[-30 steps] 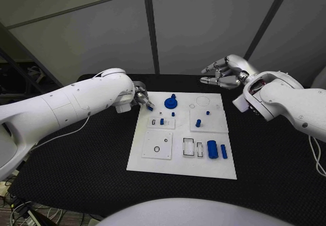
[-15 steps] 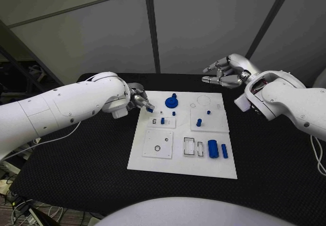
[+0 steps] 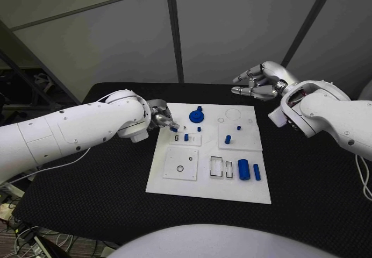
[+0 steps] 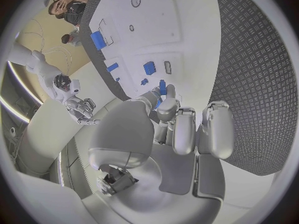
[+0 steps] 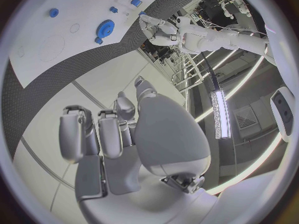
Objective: Assemble the parts on the task board
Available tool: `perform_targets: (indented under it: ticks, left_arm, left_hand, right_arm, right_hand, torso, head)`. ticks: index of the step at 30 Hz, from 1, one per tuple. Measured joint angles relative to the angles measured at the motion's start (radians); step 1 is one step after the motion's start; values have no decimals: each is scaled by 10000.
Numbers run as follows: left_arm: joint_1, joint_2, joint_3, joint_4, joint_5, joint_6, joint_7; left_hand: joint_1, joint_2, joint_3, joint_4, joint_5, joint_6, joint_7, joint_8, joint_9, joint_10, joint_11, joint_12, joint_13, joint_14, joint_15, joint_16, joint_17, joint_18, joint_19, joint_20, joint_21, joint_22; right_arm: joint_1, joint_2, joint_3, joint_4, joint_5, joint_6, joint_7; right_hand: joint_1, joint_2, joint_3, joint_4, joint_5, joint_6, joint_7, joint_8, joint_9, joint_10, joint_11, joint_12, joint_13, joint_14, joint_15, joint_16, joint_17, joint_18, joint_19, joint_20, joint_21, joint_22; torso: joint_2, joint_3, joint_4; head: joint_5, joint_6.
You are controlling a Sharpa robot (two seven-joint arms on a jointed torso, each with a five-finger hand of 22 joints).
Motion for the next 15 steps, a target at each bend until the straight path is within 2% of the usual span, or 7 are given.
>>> perform_targets:
  ticks: [2,7,15]
  left_arm:
    - [-37,-9,-40,58,-98,-43,-2]
    - [-140,-17,-137,153,-298,-76,-7]
    - [-274,4,-179,207,-590,-99,-17]
  left_hand:
    - [-26,-26,104,-104,-1,0,0,3,0,0,1,0,0,0,0,0,0,1,0,0,0,0]
    - [-40,-40,151,-69,-2,-37,-35,5,0,0,3,0,-17,0,0,0,0,0,0,0,0,0]
    - [-79,-79,208,-68,-15,-38,-34,7,5,4,14,0,-41,1,0,0,0,0,0,0,0,0]
  right_arm:
    - [0,2,0,-3,0,3,1]
    - [0,3,-2,-5,0,9,2]
    - [0,-2,-3,-4,0,13,2]
  right_hand:
    - [0,0,0,0,0,0,0,0,0,0,0,0,0,0,0,0,5,-1,0,0,0,0]
    - [0,0,0,0,0,0,0,0,0,0,0,0,0,0,0,0,5,-1,0,0,0,0]
    - [0,0,0,0,0,0,0,0,0,0,0,0,0,0,0,0,3,0,0,0,0,0]
  torso:
    - [3,-1,0]
    - [5,-1,-1]
    - [12,-7,-7]
  head:
    - [1,-6]
    - [1,-24]
    - [1,-47]
